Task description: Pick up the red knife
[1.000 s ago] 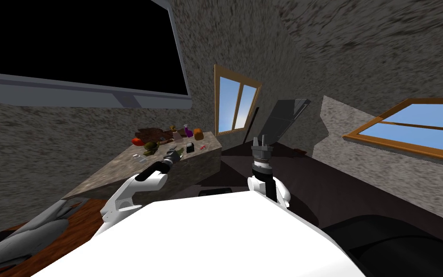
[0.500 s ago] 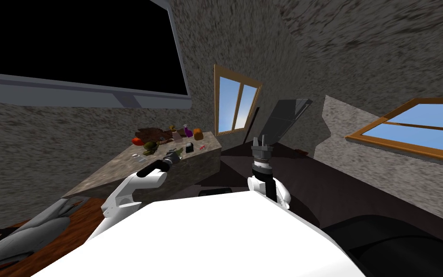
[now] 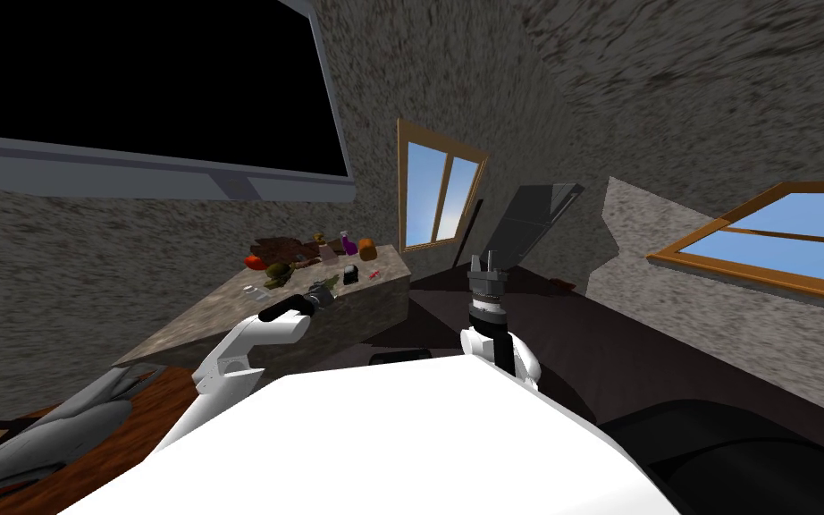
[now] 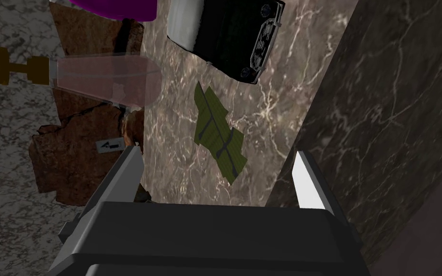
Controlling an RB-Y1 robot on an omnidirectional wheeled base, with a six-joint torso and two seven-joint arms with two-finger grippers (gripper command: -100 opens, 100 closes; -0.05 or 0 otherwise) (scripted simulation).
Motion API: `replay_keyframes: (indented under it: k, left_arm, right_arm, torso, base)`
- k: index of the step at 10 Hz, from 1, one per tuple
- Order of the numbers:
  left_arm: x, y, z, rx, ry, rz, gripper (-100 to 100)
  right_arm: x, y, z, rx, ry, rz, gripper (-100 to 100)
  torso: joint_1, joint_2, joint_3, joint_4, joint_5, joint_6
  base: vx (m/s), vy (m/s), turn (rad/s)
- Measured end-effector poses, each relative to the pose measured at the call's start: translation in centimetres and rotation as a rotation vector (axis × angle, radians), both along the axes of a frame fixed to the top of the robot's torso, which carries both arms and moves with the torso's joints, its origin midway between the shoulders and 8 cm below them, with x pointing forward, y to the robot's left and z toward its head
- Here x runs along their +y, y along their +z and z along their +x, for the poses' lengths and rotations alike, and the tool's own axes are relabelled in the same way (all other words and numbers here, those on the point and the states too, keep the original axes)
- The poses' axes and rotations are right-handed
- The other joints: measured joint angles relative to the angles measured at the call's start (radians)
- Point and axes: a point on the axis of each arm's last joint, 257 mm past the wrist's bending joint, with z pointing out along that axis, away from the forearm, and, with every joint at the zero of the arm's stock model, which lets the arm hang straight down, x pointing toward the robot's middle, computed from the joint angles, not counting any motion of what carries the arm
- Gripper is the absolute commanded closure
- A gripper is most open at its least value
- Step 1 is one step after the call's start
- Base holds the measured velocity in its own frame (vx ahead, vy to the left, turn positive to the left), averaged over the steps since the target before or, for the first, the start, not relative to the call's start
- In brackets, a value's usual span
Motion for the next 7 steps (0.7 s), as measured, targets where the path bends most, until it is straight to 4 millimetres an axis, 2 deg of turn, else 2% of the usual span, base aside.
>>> replay_keyframes:
  k: [7]
  left_arm:
    - [1.9,-3.1,-1.0,0.163,0.095,-0.087,-100]
  right_arm:
    - [0.0,0.0,0.0,0.0,0.0,0.0,0]
  torso:
    - [0.0,-0.001,-0.001,0.0,0.0,0.0]
  base:
    - [0.014,-0.036,0.009]
